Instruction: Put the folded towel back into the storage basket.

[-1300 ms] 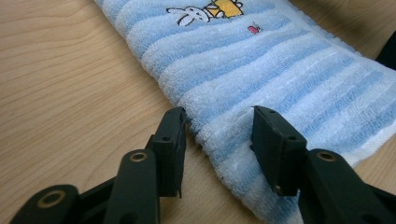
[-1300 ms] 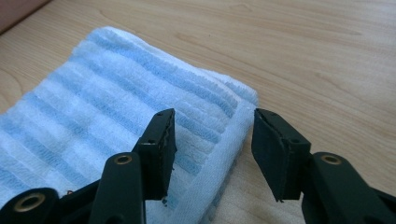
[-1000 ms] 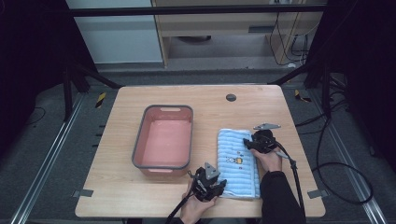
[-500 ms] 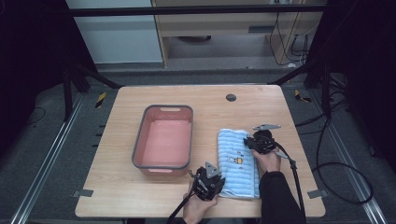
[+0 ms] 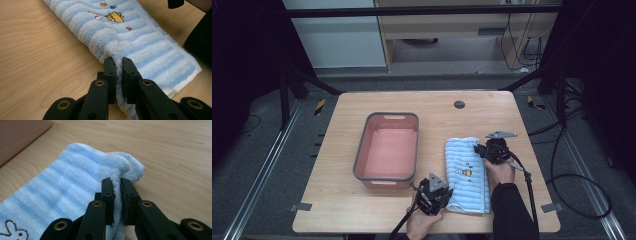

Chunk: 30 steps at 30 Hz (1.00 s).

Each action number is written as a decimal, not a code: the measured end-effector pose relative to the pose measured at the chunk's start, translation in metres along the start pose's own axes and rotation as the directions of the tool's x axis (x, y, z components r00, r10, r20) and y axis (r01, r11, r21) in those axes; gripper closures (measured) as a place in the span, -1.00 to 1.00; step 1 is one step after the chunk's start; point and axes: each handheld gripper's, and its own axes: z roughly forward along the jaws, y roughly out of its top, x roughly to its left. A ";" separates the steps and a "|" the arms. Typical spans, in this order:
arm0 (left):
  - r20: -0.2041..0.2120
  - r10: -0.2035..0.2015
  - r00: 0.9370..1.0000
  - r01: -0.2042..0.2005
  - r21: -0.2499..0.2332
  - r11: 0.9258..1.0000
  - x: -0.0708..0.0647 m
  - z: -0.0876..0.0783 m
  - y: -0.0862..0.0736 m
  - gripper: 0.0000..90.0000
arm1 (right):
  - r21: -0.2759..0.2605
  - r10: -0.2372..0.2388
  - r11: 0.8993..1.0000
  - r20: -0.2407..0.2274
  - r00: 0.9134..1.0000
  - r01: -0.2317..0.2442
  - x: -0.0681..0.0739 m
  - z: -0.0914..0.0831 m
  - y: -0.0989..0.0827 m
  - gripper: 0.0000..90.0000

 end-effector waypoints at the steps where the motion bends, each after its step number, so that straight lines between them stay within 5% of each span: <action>1: 0.000 0.000 1.000 0.000 0.000 1.000 0.000 0.000 0.000 0.86 | -0.008 -0.009 1.000 0.002 1.000 0.009 0.000 -0.002 0.001 0.84; 30: 0.007 0.038 0.999 -0.037 -0.118 0.992 0.005 -0.057 0.037 0.86 | -0.172 -0.071 0.982 0.017 0.997 0.073 0.032 -0.058 0.047 0.84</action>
